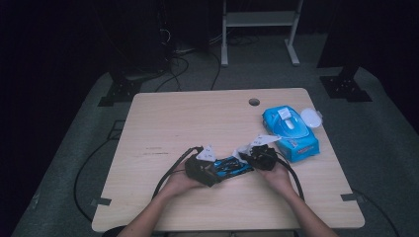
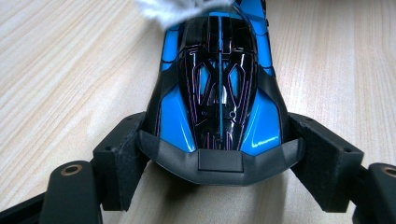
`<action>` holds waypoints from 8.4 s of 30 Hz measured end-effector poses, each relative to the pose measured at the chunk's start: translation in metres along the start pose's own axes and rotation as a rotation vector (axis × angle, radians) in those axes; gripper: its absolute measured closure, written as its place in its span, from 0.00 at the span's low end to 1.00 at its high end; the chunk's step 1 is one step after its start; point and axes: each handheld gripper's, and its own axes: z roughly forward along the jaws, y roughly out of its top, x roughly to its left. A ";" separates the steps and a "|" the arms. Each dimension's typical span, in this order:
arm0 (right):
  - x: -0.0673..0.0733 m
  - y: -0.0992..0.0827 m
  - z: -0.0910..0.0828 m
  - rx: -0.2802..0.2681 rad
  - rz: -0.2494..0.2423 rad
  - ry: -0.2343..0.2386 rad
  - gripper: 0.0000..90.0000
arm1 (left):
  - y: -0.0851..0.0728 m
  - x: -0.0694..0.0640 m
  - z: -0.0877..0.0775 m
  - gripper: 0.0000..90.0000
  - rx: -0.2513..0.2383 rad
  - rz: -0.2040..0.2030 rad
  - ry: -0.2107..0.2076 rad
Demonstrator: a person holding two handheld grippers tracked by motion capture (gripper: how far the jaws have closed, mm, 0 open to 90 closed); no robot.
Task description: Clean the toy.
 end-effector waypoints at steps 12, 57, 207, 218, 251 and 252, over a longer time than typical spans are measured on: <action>-0.009 -0.008 -0.006 0.030 -0.026 -0.049 0.89 | -0.001 0.001 -0.001 0.27 0.001 0.001 -0.003; -0.028 -0.008 -0.004 0.047 0.084 -0.040 0.88 | -0.002 0.003 -0.002 0.27 0.001 -0.004 -0.015; 0.022 -0.036 -0.036 -0.034 -0.207 0.029 0.90 | -0.005 0.027 -0.003 0.36 -0.063 -0.348 -0.198; 0.021 -0.040 -0.037 -0.047 -0.191 0.032 0.91 | -0.001 0.017 -0.007 0.43 -0.086 -0.271 -0.126; 0.022 -0.048 -0.042 0.009 -0.163 0.051 0.90 | 0.006 -0.033 -0.023 0.50 -0.133 0.075 0.107; 0.022 -0.048 -0.042 0.010 -0.162 0.051 0.90 | 0.006 -0.033 -0.024 0.50 -0.133 0.076 0.106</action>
